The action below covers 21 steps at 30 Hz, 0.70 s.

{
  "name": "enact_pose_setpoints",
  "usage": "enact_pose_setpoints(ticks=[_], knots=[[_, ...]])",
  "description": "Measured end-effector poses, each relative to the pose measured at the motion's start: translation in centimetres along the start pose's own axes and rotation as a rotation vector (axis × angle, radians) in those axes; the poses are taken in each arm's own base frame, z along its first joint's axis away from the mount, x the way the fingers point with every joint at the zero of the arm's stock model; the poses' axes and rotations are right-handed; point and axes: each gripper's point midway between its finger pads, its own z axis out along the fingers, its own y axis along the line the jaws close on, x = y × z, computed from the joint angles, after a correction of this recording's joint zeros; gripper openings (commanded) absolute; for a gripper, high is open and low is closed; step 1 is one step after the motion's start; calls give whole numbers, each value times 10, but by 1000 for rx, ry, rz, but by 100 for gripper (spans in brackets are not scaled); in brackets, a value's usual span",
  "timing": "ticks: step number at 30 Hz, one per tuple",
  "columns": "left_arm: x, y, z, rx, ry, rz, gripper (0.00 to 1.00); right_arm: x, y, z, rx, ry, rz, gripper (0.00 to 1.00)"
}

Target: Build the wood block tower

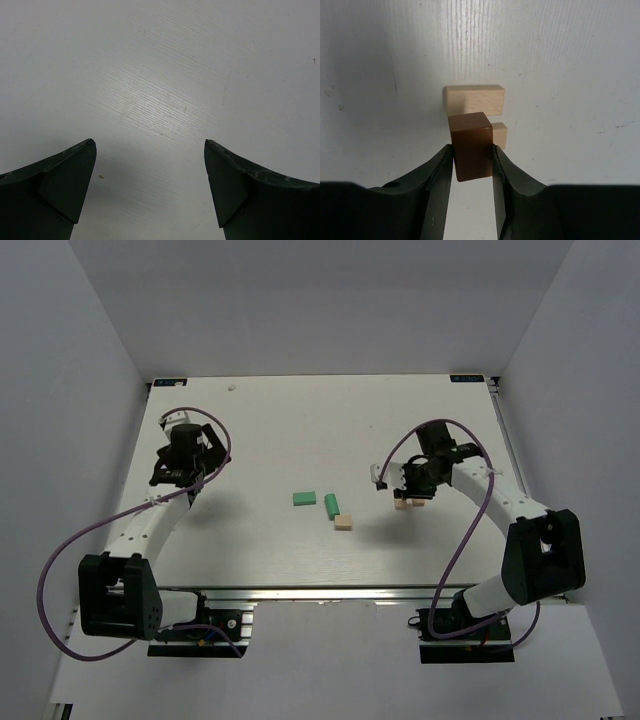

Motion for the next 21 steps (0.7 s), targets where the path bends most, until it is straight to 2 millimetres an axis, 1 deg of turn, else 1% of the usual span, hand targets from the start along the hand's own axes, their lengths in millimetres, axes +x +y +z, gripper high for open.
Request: enact_pose_setpoints(ticks=[3,6,14,17,21], knots=[[-2,1,1,-9,-9,-9,98,4,6,4,-13,-15,7,0],[-3,1,3,-18,-10,-11,98,5,4,6,-10,-38,13,0],[-1,3,6,-33,-4,-8,98,22,0,30,-56,-23,51,0],[-1,4,7,-39,-7,-8,98,24,-1,33,-58,-16,53,0],[-2,5,7,-44,-10,-6,98,23,-9,33,-44,-18,49,0]])
